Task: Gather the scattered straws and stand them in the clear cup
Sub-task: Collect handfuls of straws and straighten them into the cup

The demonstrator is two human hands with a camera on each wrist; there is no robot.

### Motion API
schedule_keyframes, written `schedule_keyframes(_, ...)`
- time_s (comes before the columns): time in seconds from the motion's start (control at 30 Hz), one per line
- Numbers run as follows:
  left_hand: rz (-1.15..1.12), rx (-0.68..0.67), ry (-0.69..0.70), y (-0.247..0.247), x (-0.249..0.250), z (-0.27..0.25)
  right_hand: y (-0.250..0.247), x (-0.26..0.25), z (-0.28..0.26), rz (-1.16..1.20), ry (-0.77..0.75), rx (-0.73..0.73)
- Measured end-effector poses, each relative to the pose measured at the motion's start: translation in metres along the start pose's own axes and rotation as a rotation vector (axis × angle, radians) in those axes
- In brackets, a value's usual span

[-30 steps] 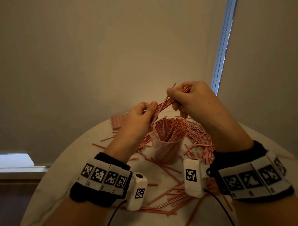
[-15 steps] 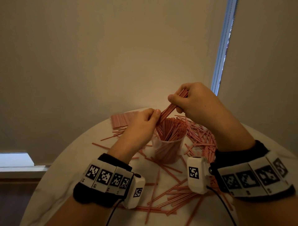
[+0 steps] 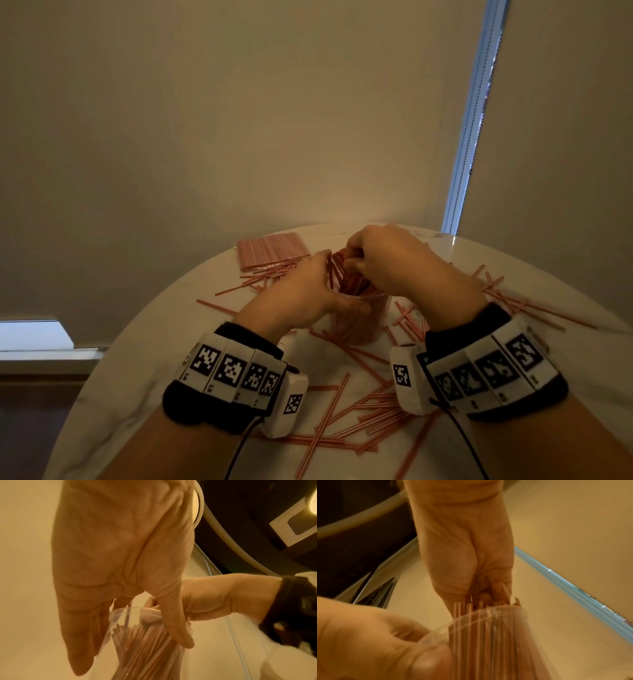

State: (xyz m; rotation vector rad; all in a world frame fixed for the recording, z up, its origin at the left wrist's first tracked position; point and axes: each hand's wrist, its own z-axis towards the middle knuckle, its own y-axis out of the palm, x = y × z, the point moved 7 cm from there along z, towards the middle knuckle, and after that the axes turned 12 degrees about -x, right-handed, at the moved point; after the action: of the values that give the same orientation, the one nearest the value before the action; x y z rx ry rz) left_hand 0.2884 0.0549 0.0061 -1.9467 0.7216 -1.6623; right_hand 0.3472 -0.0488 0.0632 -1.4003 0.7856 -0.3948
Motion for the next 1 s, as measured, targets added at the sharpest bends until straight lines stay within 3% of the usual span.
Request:
schedule_keyframes(0.17,0.05,-0.049,-0.064,-0.001,0.002,-0.008,-0.002,0.002,-0.011,0.071,-0.049,-0.121)
schedule_keyframes(0.33,0.384,-0.131,-0.204,-0.016,0.002,-0.031,-0.03,0.011,-0.042,0.128,-0.015,0.06)
schedule_keyframes(0.4,0.49,-0.181,-0.267,-0.015,-0.003,-0.039,-0.034,0.016,-0.059,0.106,-0.024,0.056)
schedule_keyframes(0.5,0.623,-0.369,-0.309,0.007,-0.013,-0.055,-0.018,0.02,-0.086,0.062,-0.061,-0.104)
schedule_keyframes(0.6,0.729,-0.465,-0.365,0.028,-0.027,-0.067,0.022,0.029,-0.106,-0.004,-0.027,-0.384)
schedule_keyframes(0.67,0.762,-0.453,-0.325,0.038,-0.03,-0.071,0.056,0.04,-0.116,-0.154,0.045,-0.586)
schedule_keyframes(0.73,0.763,-0.435,-0.249,0.048,-0.028,-0.074,0.079,0.047,-0.12,-0.297,0.067,-0.643)
schedule_keyframes(1.0,0.787,-0.346,-0.017,0.075,-0.005,-0.09,0.093,0.019,-0.119,-0.517,-0.142,-0.486)
